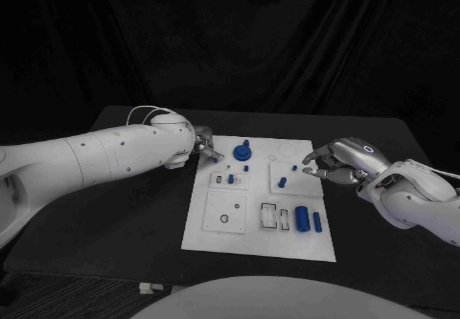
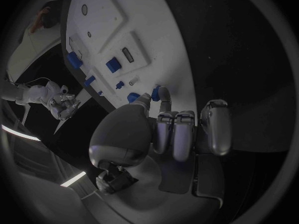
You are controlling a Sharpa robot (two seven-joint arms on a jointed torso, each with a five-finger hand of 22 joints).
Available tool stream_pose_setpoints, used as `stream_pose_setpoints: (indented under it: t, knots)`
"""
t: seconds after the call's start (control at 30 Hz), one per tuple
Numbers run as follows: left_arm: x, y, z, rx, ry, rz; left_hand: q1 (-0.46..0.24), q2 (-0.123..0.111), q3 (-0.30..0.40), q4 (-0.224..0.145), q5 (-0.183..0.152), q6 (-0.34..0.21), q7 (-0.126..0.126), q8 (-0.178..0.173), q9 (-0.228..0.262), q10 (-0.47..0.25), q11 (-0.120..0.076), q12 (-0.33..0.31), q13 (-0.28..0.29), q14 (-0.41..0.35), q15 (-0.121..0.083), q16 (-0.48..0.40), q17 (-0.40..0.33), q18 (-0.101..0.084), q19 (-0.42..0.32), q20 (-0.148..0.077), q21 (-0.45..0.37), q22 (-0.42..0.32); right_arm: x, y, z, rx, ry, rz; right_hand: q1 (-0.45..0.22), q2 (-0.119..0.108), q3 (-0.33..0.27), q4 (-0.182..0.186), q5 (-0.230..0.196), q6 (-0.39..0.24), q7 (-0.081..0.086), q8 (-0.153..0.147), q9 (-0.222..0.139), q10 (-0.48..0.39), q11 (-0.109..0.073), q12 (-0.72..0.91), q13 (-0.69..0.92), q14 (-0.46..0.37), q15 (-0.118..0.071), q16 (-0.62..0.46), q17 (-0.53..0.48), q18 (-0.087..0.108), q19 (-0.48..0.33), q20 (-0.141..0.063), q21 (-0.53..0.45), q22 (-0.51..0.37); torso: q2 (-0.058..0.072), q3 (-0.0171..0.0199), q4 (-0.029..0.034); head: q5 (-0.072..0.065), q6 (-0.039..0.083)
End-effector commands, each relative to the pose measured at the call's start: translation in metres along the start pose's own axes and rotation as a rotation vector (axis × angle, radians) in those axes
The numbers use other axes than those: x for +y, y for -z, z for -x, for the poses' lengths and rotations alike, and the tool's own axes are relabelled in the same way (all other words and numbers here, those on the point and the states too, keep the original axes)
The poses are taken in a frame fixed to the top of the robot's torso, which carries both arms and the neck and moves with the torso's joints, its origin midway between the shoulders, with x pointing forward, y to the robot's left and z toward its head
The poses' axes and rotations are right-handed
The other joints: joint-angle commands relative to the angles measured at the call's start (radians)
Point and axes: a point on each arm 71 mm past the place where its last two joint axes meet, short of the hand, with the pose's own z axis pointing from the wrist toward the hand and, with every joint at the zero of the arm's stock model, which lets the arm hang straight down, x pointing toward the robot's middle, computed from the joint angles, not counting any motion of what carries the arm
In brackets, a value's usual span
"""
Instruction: Assemble the parts on the task board
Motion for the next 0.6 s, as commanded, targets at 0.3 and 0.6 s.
stream_pose_setpoints:
  t: [0.3,0.6]
  knots:
    - [-0.0026,-0.0003,-0.0021,0.004,-0.001,-0.021,0.089,-0.017,0.108,-0.064,0.121,-0.005,-0.003,-0.059,-0.043,0.104,-0.004,0.004,0.263,0.106,0.001,0.003,0.263,-0.003,-0.009,-0.004,-0.014,0.157,-0.0016,-0.0004,-0.0009,0.009,0.001,-0.007,0.004,0.011,0.004,-0.001,0.008,0.006,0.004,-0.004,-0.002,0.106,0.004,0.003,0.263,0.066,0.006,-0.007,0.07,0.018,-0.004,0.002,-0.007,0.145,0.0,0.0009,0.0004,0.001,0.0]
    - [-0.0026,0.0005,-0.0018,-0.013,0.007,-0.03,0.056,-0.104,0.355,-0.107,0.153,0.013,-0.001,-0.081,-0.059,0.104,-0.003,0.004,0.263,0.106,0.001,0.003,0.263,-0.003,-0.004,-0.004,-0.019,0.168,-0.0026,-0.0007,-0.0019,0.011,0.002,-0.011,0.006,0.012,0.005,-0.003,0.01,0.006,0.004,-0.005,-0.002,0.106,0.004,0.003,0.263,0.066,0.006,-0.007,0.07,0.018,-0.004,0.002,-0.009,0.145,0.0,0.0003,0.0,0.006,0.0]
